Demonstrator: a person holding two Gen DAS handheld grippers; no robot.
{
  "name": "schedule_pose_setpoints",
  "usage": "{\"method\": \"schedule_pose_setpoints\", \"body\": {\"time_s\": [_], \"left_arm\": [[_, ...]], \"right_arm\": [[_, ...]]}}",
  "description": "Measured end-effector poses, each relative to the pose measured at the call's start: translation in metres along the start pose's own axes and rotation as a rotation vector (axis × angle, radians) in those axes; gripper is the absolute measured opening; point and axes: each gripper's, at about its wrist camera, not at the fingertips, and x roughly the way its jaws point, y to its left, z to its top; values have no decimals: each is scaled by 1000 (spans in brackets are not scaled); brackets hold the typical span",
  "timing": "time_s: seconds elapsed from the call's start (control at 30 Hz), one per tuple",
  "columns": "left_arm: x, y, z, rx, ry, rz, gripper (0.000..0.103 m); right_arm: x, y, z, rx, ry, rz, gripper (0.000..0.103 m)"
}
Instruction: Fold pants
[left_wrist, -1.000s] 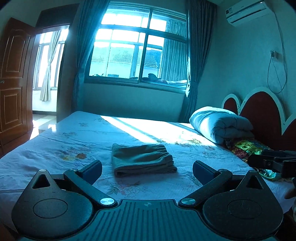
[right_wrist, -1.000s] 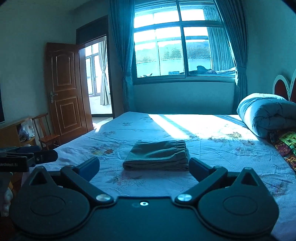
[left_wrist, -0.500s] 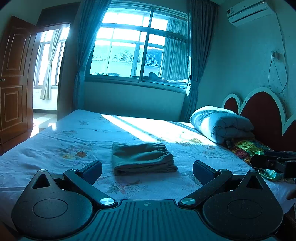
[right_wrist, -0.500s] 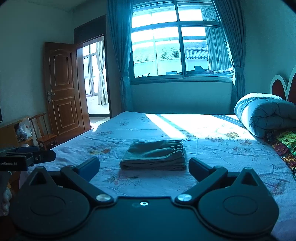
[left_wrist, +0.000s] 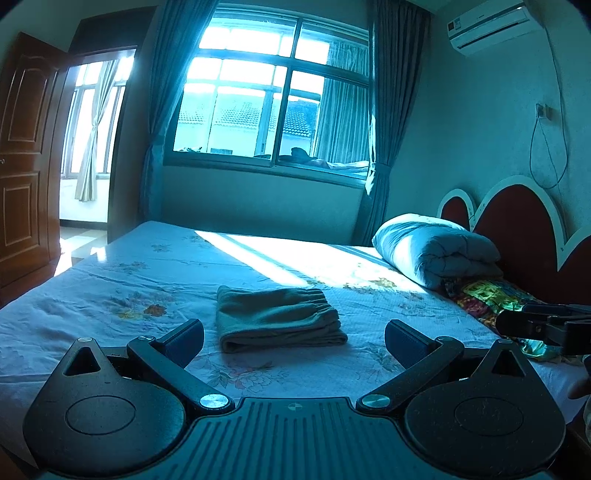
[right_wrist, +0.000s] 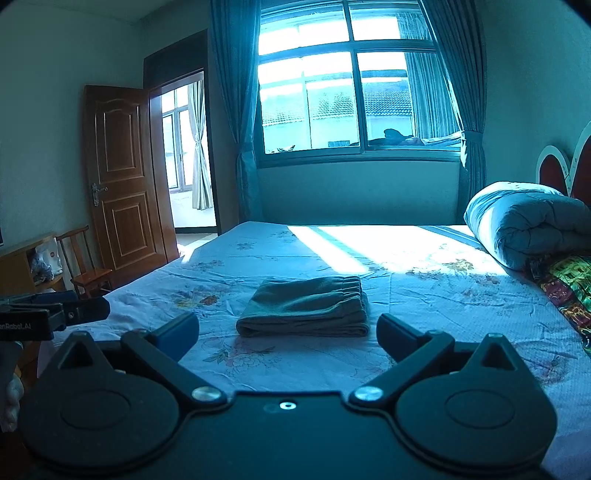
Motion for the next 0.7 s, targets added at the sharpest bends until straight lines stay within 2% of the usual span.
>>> {"method": "schedule_pose_setpoints", "body": {"time_s": [0.7], "left_arm": [[-3,-3,-1,10,3,-17,103]], "right_arm": [[-1,-5,0,-4,-3,-5,97]]}}
